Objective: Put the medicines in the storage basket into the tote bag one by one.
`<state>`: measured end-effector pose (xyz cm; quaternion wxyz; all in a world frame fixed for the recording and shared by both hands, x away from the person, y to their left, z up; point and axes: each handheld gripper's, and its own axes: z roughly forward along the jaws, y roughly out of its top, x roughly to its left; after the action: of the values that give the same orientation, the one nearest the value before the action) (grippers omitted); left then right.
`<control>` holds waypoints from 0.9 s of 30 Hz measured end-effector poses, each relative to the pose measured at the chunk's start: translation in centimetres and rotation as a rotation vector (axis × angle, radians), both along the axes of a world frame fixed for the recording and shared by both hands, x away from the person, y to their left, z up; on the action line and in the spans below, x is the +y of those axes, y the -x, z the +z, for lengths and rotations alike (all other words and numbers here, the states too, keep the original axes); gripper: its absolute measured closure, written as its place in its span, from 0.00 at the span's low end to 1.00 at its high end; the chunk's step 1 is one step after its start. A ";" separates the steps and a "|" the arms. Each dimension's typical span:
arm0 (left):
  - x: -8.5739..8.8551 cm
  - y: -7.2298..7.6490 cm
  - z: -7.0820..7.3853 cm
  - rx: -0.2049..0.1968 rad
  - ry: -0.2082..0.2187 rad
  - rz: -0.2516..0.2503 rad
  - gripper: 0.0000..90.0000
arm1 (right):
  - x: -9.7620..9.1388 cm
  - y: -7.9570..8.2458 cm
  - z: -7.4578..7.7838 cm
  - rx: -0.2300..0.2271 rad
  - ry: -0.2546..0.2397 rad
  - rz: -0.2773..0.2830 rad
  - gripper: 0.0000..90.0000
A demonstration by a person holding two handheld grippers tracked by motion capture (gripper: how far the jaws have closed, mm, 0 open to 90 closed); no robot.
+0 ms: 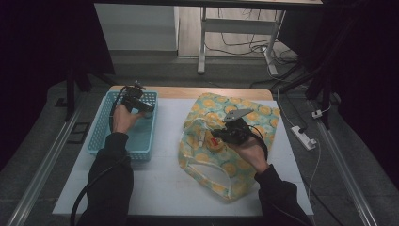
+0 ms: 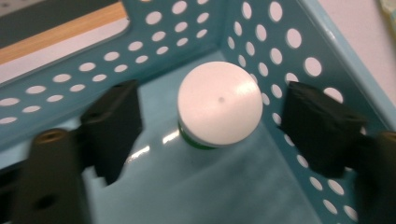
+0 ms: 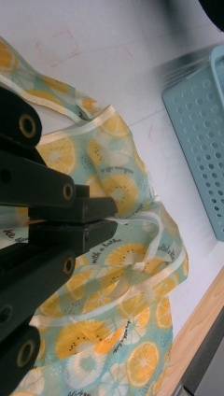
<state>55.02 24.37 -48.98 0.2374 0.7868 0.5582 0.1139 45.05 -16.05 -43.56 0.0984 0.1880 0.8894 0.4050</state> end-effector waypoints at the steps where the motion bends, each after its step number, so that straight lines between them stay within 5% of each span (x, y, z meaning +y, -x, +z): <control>1: 0.0 -0.1 -0.1 0.009 0.008 -0.008 0.35 | 0.0 0.0 0.0 0.000 -0.002 0.000 0.99; 5: -0.1 -0.2 -0.4 0.033 0.010 0.000 0.54 | -0.1 0.0 0.1 -0.003 -0.006 -0.003 0.99; 10: -0.4 0.1 0.0 0.037 -0.025 0.011 0.55 | -0.1 0.0 0.2 -0.004 -0.006 -0.002 0.99; 27: 0.8 3.5 3.5 -0.089 0.047 0.007 0.56 | -0.2 0.0 0.3 -0.009 -0.010 -0.004 0.99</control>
<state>51.52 25.16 -45.44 0.2802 0.7731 0.5524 0.1367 45.02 -16.21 -43.27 0.1022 0.1883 0.8866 0.4100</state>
